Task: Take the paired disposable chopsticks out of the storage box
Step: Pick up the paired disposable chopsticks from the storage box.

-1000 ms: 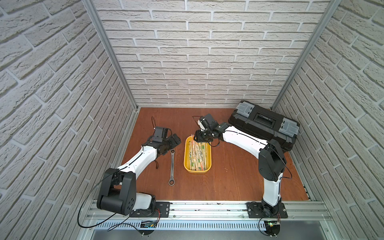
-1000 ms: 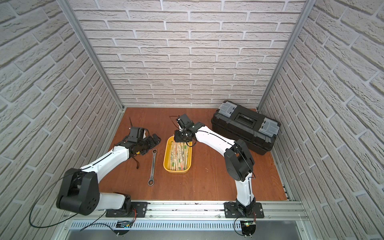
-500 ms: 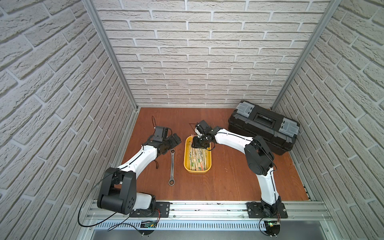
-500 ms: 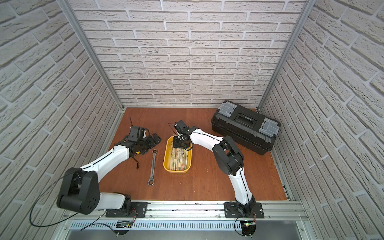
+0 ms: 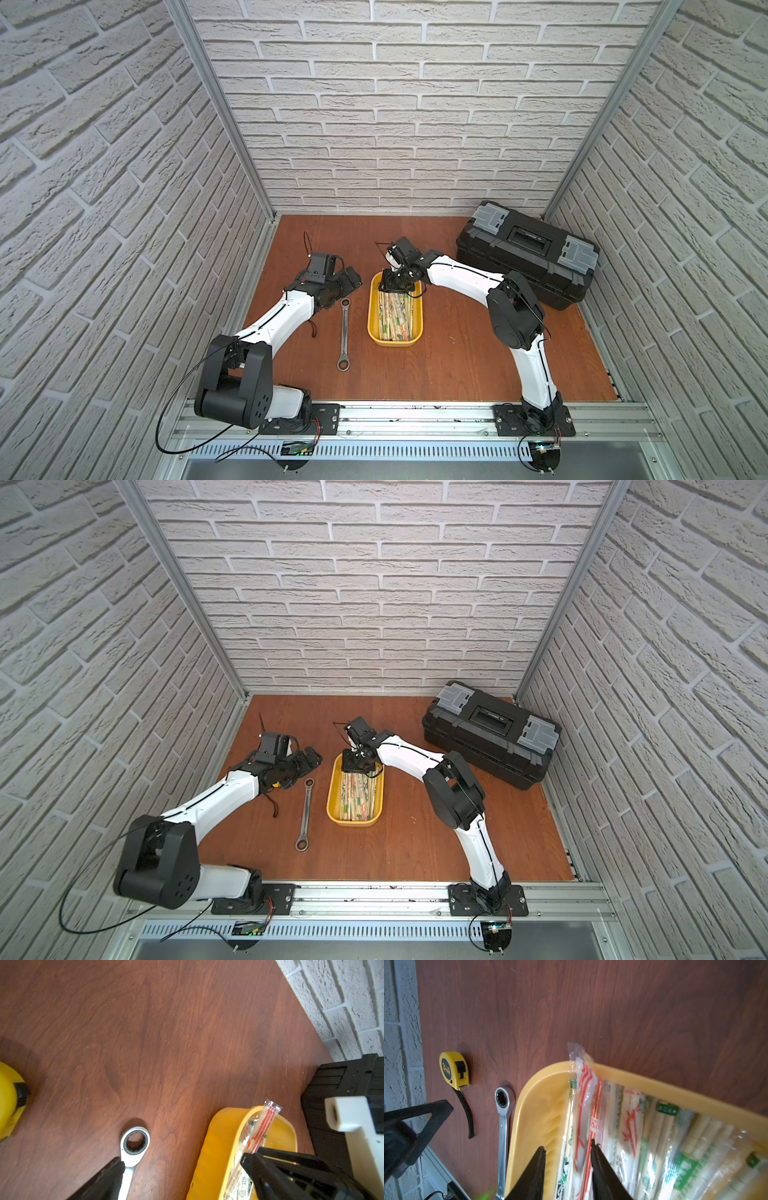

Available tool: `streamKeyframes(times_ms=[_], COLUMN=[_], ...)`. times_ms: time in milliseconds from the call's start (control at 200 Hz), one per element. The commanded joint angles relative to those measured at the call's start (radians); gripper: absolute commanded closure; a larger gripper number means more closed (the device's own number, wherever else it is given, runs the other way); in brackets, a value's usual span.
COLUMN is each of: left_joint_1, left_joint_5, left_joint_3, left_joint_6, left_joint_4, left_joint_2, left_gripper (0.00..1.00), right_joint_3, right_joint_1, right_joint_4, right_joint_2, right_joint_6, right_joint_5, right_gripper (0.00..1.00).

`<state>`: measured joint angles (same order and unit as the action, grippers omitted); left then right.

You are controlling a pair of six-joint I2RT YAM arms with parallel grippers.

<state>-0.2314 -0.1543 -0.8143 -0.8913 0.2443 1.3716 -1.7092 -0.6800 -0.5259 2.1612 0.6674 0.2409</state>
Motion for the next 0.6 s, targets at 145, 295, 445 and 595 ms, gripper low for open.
streamKeyframes(times_ms=[145, 295, 445, 595], left_joint_1=[-0.005, -0.006, -0.005, -0.005], left_joint_5=[0.012, 0.010, 0.009, 0.006], left_joint_3=[0.013, 0.013, 0.005, -0.018], left_joint_6=[0.006, 0.006, 0.014, 0.033], left_joint_4=[-0.007, -0.007, 0.003, 0.030], left_joint_2=[-0.012, -0.015, -0.017, -0.030], left_gripper=[0.02, 0.02, 0.02, 0.02], right_joint_3=[-0.032, -0.015, 0.010, 0.075], right_joint_1=[-0.009, -0.008, -0.004, 0.020], right_joint_4=[0.018, 0.021, 0.010, 0.009], right_joint_2=[0.028, -0.012, -0.095, -0.230], right_joint_6=[0.000, -0.005, -0.022, -0.032], right_joint_5=[0.017, 0.019, 0.002, -0.028], right_gripper=[0.76, 0.95, 0.97, 0.97])
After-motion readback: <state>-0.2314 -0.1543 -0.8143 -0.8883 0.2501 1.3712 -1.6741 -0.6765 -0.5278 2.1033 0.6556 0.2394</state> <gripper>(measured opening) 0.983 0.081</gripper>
